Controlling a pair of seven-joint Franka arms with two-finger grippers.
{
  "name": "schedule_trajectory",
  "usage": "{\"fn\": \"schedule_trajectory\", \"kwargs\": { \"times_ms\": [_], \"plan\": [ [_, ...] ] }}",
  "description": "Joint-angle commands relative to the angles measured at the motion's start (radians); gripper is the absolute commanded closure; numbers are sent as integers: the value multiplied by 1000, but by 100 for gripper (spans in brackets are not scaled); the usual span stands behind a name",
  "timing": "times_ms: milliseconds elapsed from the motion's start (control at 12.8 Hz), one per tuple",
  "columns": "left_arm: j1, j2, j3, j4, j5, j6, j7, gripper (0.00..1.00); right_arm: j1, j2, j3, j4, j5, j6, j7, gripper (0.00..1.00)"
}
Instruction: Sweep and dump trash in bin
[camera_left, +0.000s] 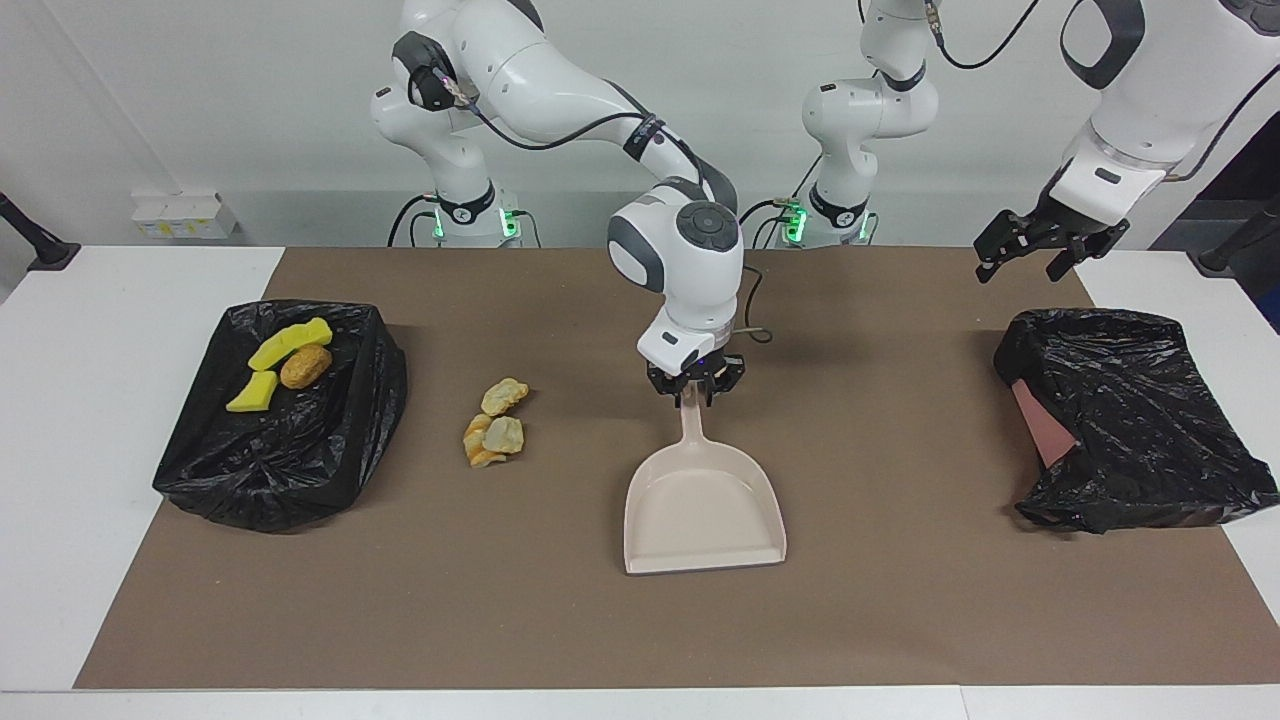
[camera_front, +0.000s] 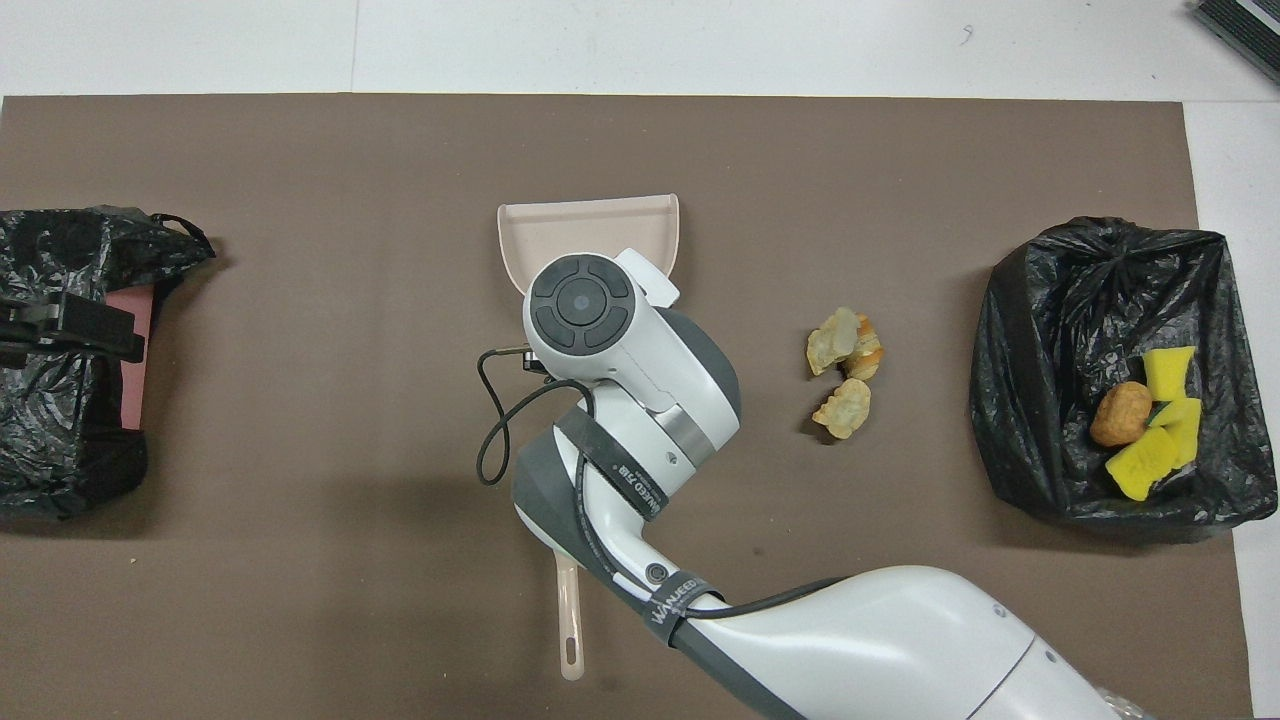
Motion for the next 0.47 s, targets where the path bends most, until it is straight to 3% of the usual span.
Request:
{"fn": "schedule_trajectory", "kwargs": {
  "times_ms": [0, 389],
  "plan": [
    [5, -7, -5, 7, 19, -11, -2, 0, -1, -43, 3, -25, 24, -32, -35, 0],
    [6, -7, -5, 7, 19, -11, -2, 0, 4, -250, 49, -287, 89, -25, -10, 0]
  ]
}}
